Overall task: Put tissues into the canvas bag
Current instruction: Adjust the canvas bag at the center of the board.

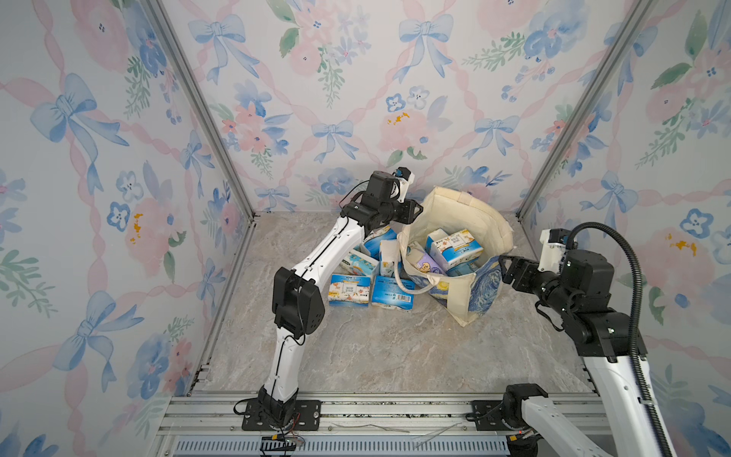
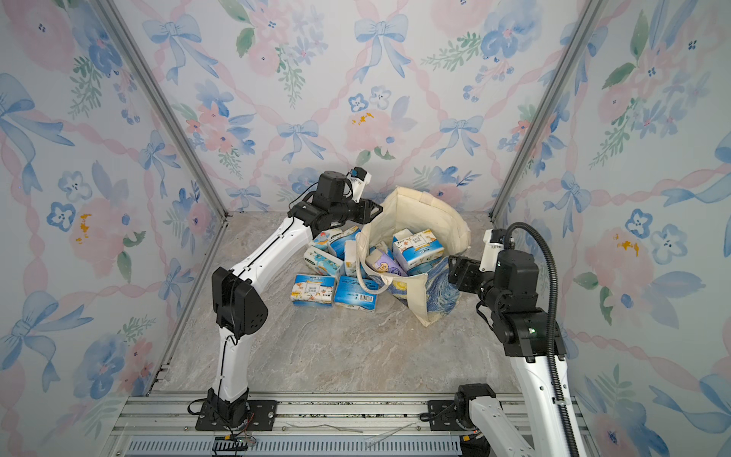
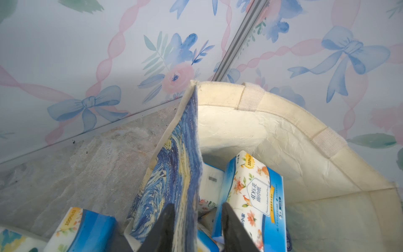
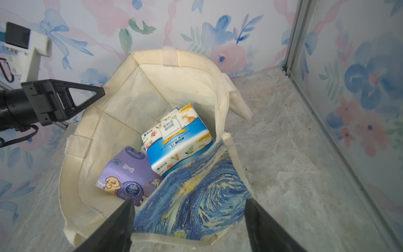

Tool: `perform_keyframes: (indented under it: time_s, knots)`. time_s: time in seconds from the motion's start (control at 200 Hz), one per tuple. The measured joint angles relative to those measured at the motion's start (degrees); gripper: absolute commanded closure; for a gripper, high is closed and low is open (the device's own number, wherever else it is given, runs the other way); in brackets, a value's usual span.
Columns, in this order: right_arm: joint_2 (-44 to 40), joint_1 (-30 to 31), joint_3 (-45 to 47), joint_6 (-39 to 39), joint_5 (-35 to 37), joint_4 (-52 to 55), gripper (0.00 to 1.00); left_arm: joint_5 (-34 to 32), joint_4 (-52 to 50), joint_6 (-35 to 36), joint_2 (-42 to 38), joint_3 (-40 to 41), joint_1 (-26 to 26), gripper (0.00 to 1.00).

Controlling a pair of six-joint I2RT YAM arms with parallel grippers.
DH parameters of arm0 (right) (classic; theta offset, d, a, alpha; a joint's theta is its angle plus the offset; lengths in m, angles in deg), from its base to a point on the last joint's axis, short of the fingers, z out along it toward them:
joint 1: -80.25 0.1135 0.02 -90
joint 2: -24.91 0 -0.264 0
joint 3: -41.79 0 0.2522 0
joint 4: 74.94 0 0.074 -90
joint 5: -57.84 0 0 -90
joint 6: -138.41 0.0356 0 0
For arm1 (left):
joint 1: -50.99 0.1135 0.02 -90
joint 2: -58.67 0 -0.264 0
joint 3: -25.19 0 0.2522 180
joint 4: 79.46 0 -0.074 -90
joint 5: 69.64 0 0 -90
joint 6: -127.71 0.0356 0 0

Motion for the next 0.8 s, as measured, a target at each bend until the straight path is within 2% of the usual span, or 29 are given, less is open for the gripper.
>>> perform_keyframes:
  time_s: [0.08, 0.4, 0.605, 0.8]
  knots:
    - [-0.7, -1.6, 3.2, 1.0, -1.1, 1.4, 0.29, -0.9, -1.2, 0.8, 2.0, -3.0, -0.2, 1.00]
    - [-1.8, -4.6, 14.5, 5.3, -1.3, -0.2, 0.38, -2.9, -4.2, 1.7, 4.6, -8.0, -0.1, 1.00]
    - [8.4, -4.8, 21.9, 8.6, -2.7, -9.7, 0.39, -5.1, -4.5, 1.7, 4.5, -8.1, 0.1, 1.00]
    - [16.6, -4.9, 21.1, 9.4, -2.8, -18.1, 0.39, -7.8, -4.5, 1.6, 3.7, -6.7, 0.2, 1.00]
